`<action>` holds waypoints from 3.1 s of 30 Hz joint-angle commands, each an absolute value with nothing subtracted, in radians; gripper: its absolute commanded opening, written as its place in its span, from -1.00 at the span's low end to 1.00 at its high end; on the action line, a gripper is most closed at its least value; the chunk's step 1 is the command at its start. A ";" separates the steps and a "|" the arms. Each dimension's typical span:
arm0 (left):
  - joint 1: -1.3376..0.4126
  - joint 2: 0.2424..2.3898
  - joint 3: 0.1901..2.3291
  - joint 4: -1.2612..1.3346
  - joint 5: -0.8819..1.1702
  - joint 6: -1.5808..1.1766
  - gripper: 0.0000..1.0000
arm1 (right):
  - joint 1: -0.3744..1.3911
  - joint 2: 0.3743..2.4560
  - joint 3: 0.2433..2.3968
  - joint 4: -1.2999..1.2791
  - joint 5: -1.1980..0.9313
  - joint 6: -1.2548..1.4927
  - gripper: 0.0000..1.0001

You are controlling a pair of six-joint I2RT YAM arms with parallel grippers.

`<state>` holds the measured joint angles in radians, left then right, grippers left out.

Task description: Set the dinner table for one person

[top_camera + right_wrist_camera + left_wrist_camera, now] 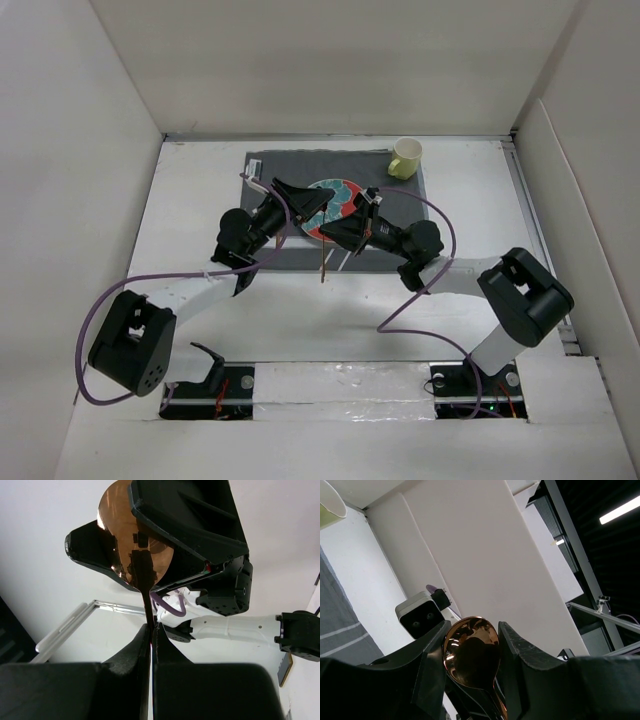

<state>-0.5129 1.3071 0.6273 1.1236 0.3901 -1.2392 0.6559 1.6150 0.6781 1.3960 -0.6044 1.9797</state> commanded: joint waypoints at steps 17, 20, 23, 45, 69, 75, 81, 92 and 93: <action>-0.532 1.121 0.742 0.766 0.316 -1.059 -1.00 | 0.588 1.542 0.687 1.388 -0.732 2.034 0.03; -0.532 1.121 0.752 0.707 0.302 -1.037 -1.00 | 0.562 1.462 0.733 1.106 -0.776 1.860 0.03; -0.532 1.126 0.759 0.664 0.296 -1.023 -1.00 | 0.542 1.388 0.824 0.764 -0.799 1.628 0.02; -0.532 1.169 0.833 0.497 0.275 -0.996 -1.00 | 0.771 1.448 1.399 -0.609 -0.178 0.692 -0.28; -0.532 1.146 0.830 0.439 0.256 -0.943 -1.00 | 0.782 1.367 1.364 -0.594 -0.104 0.730 -0.25; -0.532 1.158 0.830 0.439 0.278 -0.937 -1.00 | 0.782 1.396 1.425 -0.660 -0.066 0.675 -0.31; -0.532 1.170 0.836 0.426 0.287 -0.928 -1.00 | 0.782 1.411 1.439 -0.673 -0.034 0.670 -0.59; -0.532 1.201 0.890 0.338 0.270 -0.855 -0.55 | 0.793 1.410 1.471 -0.660 0.041 0.690 -1.00; -0.532 1.198 0.922 0.286 0.247 -0.821 -0.19 | 0.782 1.411 1.471 -0.658 0.054 0.695 -1.00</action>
